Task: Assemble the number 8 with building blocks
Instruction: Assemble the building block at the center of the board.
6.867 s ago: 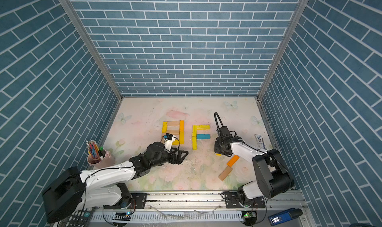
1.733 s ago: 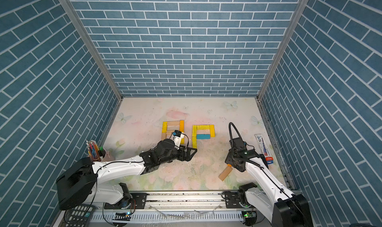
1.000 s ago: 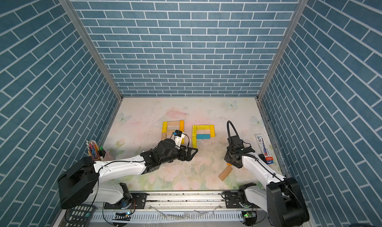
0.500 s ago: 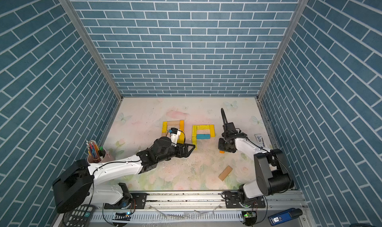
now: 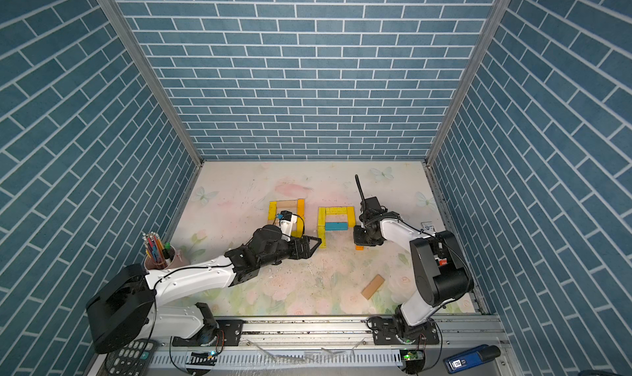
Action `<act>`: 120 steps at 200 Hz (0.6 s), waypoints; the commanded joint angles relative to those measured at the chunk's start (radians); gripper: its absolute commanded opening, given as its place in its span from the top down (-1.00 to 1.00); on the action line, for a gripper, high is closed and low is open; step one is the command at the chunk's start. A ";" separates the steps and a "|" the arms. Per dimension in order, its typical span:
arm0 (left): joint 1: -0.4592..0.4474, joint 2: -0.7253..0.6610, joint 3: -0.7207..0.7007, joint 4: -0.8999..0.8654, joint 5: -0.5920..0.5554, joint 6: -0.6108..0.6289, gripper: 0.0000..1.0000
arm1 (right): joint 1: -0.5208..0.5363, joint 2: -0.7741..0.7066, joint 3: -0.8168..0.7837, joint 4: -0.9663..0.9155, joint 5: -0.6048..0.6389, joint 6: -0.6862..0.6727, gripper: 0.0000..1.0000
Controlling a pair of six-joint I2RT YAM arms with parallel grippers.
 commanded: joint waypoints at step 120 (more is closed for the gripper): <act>0.008 0.004 -0.012 -0.001 0.001 0.000 -0.99 | 0.063 0.096 0.085 -0.029 0.089 0.006 0.44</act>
